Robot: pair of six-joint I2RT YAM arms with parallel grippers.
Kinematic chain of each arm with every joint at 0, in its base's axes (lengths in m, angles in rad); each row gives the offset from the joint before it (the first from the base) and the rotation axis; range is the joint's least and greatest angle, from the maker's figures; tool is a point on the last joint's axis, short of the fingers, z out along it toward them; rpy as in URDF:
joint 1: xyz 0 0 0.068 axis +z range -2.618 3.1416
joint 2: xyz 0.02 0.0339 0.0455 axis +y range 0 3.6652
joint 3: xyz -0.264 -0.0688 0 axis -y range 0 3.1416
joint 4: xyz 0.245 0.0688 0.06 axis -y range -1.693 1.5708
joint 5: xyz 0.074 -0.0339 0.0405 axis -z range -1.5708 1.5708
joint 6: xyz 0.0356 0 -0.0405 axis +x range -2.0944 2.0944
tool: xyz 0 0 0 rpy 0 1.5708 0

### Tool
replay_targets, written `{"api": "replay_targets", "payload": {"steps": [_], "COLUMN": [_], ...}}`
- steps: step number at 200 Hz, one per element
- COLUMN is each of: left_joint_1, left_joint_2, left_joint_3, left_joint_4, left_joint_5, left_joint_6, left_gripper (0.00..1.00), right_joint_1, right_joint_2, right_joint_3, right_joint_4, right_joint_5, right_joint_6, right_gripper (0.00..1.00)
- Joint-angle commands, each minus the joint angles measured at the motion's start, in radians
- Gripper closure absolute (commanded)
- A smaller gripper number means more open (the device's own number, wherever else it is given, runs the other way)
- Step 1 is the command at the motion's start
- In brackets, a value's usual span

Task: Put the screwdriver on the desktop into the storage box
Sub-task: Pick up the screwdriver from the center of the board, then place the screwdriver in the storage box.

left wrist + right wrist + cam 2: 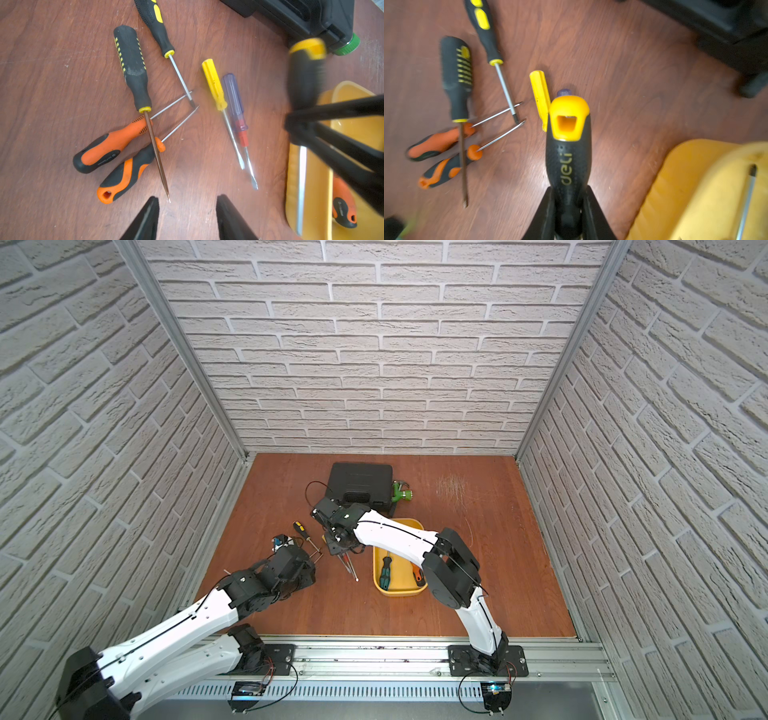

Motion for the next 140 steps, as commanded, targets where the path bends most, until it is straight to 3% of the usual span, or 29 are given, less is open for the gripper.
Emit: {"api": "replay_targets", "payload": {"steps": [1,37,84,140], "left_joint_1": [0.005,0.005,-0.002,-0.067], "left_joint_2": [-0.016,-0.027,0.009,0.099], "left_joint_3": [-0.019,-0.019,-0.018,0.010], "left_joint_4": [0.014,0.017,0.063,0.121], "left_joint_5": [-0.016,-0.023,-0.016,-0.030], "left_joint_6": [0.007,0.026,0.045,0.056], "left_gripper": [0.51,0.50,0.50,0.51], "right_joint_1": [0.015,0.017,-0.001,-0.093], "right_joint_2": [-0.161,-0.413,-0.698,-0.804], "right_joint_3": [-0.070,-0.299,-0.541,-0.704], "right_joint_4": [0.053,0.170,0.154,0.128], "right_joint_5": [0.016,0.025,0.160,0.167], "right_joint_6": [0.040,0.090,0.140,0.189], "right_gripper": [0.94,0.96,0.96,0.97]}}
